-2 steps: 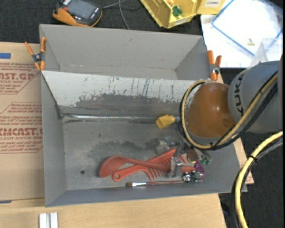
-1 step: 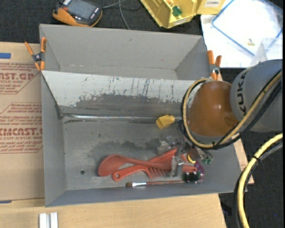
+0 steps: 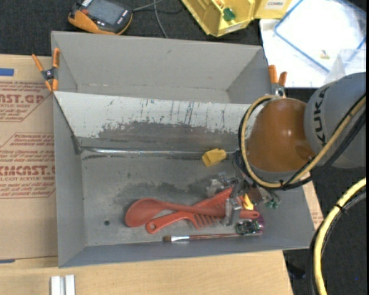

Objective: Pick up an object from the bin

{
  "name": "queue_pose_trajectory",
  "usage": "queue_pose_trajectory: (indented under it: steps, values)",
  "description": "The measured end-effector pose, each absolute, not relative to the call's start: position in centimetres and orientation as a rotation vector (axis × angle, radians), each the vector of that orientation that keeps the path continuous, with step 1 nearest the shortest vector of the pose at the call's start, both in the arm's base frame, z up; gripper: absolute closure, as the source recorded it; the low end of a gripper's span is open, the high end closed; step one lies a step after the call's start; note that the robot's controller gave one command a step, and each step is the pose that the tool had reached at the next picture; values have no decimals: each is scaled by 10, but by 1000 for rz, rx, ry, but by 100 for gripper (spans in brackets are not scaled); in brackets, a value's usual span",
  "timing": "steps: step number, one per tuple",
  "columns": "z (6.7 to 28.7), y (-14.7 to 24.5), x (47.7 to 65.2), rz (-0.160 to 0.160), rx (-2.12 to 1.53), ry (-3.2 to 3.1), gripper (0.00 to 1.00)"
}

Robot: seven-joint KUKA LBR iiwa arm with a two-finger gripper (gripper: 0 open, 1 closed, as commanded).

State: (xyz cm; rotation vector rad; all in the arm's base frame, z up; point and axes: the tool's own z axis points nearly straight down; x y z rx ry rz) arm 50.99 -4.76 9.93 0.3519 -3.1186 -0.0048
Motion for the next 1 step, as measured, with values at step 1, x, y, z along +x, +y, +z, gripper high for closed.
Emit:
queue_pose_trajectory:
  steps: [1]
  values:
    - [125, -47, 508, -7, 350, -3112, 100]
